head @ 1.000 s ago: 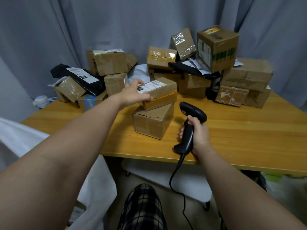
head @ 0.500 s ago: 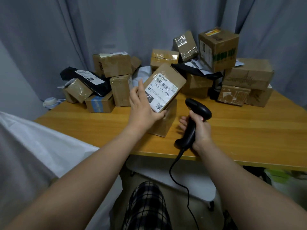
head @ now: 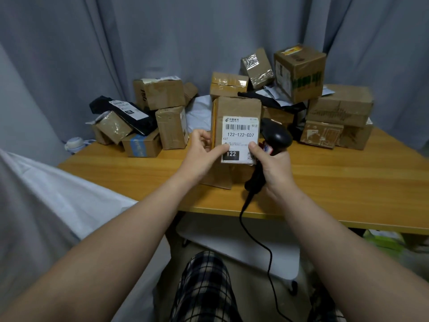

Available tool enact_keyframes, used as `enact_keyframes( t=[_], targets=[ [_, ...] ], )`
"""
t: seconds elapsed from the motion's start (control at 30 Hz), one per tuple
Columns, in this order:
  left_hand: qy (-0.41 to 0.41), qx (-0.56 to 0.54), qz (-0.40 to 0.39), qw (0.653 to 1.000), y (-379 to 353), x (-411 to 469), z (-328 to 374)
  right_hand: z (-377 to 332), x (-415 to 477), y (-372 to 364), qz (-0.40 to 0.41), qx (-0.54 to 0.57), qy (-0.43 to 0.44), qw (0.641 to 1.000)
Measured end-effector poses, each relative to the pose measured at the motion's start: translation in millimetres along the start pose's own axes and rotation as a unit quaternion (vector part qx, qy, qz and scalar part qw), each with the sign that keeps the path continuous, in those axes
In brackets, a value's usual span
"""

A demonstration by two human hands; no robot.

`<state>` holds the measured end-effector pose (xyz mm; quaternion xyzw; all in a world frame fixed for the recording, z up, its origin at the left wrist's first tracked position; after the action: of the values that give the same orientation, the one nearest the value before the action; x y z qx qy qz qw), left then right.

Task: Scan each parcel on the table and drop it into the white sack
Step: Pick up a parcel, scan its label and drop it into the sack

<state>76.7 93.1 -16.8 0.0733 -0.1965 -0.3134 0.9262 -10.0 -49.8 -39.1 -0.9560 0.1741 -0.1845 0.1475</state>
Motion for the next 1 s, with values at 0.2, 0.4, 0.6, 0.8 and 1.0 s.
enact_keyframes(
  t=[0.2, 0.4, 0.6, 0.8, 1.0],
  targets=[
    [-0.012, -0.037, -0.018, 0.999, 16.9, 1.3, -0.8, -18.6, -12.2, 4.4, 0.003, -0.141, 0.029, 0.990],
    [0.027, -0.029, -0.006, 0.999, 19.0, -3.3, -16.3, -5.0, -30.4, -1.2, -0.043, -0.277, 0.065, 0.958],
    [0.039, -0.017, -0.001, 0.999, 22.0, 0.0, -17.8, -0.2, -35.9, -4.4, -0.028, -0.275, 0.055, 0.960],
    [0.039, -0.011, 0.005, 0.999, 22.4, 0.5, -18.2, 0.5, -41.1, -10.6, -0.047, -0.280, 0.056, 0.957],
    [0.042, -0.017, 0.003, 0.999, 22.4, 0.7, -18.6, 3.6, -44.0, -11.1, -0.051, -0.284, 0.059, 0.956]
  ],
)
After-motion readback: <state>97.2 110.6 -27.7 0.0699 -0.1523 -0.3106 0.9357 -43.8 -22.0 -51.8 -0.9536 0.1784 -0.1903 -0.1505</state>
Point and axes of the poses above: each hand's wrist, its own x-axis towards the middle knuckle, its own y-axis out of the back of the hand, z = x × y, the point moved 2 cm from there along x, towards the middle knuckle, and after that the axes turned 14 degrees about -z, right-handed, at the moved point
